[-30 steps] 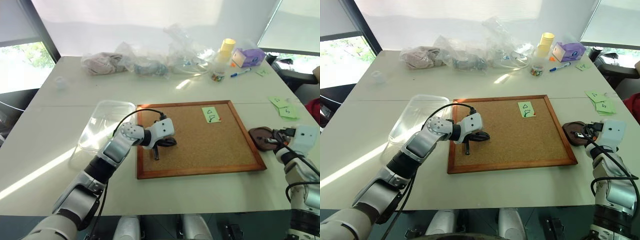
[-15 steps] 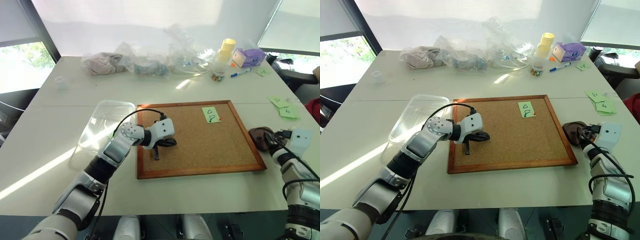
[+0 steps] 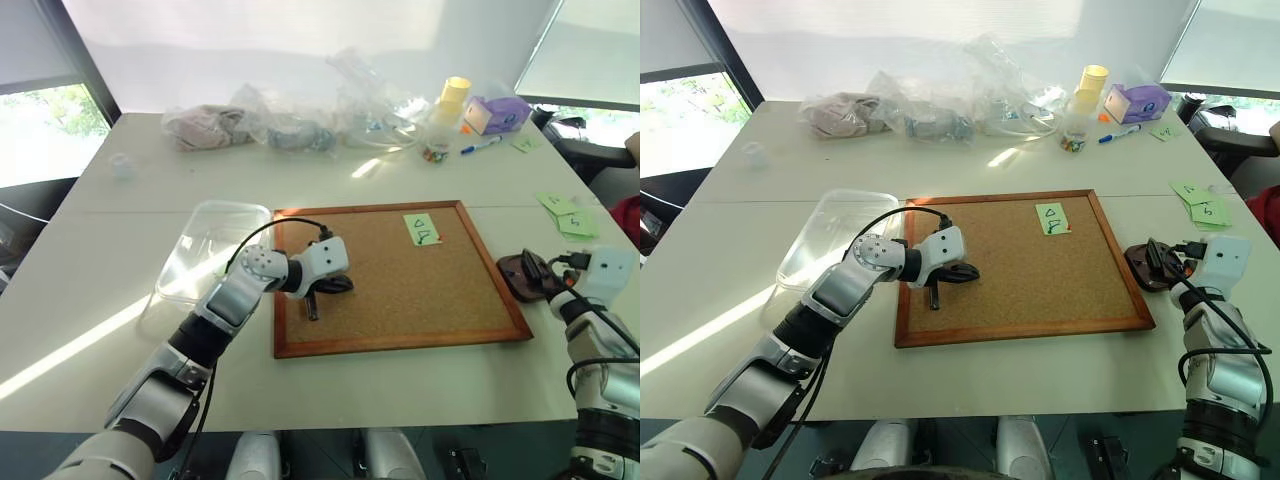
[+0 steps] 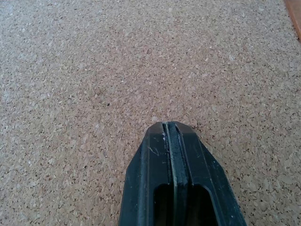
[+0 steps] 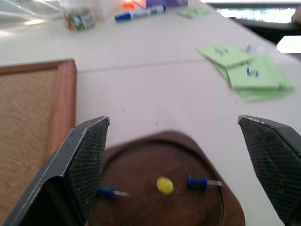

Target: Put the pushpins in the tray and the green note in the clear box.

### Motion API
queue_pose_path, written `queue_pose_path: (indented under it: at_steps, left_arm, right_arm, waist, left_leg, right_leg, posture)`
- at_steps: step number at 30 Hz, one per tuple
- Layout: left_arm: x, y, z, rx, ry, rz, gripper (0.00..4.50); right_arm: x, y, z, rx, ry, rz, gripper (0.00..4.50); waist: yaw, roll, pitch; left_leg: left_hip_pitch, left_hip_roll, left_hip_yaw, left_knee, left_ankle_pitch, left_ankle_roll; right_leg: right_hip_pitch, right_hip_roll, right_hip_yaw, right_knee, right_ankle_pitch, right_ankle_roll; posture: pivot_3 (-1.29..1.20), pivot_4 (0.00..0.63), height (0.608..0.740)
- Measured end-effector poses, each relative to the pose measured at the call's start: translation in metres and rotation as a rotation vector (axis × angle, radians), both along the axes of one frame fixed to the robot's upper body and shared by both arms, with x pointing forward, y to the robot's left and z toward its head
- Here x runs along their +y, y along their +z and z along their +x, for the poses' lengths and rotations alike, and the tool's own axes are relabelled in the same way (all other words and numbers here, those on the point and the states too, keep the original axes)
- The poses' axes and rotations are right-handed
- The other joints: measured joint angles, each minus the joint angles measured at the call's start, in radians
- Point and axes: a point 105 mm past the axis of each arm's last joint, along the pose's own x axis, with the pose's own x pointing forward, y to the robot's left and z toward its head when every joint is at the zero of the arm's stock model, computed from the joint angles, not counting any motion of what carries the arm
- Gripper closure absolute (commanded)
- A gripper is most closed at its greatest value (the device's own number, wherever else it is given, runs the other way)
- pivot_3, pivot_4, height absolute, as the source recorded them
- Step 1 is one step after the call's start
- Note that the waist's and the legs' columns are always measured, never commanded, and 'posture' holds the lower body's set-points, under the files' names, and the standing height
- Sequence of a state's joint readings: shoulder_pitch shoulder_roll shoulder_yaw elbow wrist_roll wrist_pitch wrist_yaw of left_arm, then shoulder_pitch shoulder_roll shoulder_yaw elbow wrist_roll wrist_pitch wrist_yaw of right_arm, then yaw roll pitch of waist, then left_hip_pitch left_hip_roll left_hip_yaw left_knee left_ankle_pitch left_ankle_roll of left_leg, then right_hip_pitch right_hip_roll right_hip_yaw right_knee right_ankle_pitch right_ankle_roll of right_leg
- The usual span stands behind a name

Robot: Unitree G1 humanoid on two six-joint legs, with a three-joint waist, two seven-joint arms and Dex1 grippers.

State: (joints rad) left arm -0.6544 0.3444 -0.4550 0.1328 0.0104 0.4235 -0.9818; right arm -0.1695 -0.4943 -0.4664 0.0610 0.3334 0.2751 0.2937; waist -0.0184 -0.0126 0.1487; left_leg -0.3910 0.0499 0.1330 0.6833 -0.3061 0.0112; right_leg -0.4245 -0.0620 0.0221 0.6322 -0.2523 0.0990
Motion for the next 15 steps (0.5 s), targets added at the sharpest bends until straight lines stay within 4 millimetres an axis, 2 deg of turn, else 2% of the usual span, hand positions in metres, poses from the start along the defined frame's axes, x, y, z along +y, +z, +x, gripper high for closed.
queue_pose_path:
  at_steps: [3,7,11,15]
  left_arm:
    - [-0.002,0.0,-0.001,-0.001,-0.004,-0.004,4.5]
    - [-0.003,0.001,-0.001,-0.009,-0.012,-0.008,4.5]
    - [-0.004,0.001,-0.001,-0.01,-0.015,-0.01,4.5]
    - [-0.002,0.001,0.0,-0.009,-0.009,-0.007,4.5]
  right_arm:
    - [0.034,0.008,0.016,0.0,0.135,-0.004,0.02]
    - [0.068,-0.002,0.036,0.039,0.237,0.022,0.02]
    - [0.074,-0.025,0.044,0.107,0.245,0.038,0.02]
    - [0.076,-0.032,0.048,0.119,0.244,0.051,0.02]
  waist:
    - [0.001,0.0,0.0]
    - [0.006,0.0,0.0]
    - [0.008,0.0,0.0]
    - [0.004,0.0,0.0]
  left_leg:
    - [0.0,0.0,0.0,0.0,0.0,0.0]
    - [-0.001,0.0,0.0,0.0,0.0,0.0]
    - [-0.001,0.0,0.0,0.0,0.0,0.0]
    - [-0.001,0.0,0.0,0.0,0.0,0.0]
  right_leg:
    - [0.0,0.0,0.0,0.0,0.0,0.0]
    - [0.0,0.0,-0.001,0.0,0.0,0.0]
    - [0.0,0.0,-0.001,0.0,0.0,0.0]
    - [0.0,0.0,0.0,0.0,0.0,0.0]
  posture:
    - [0.0,0.15,0.737]
    - [0.0,0.15,0.737]
    - [0.0,0.15,0.737]
    - [0.0,0.15,0.737]
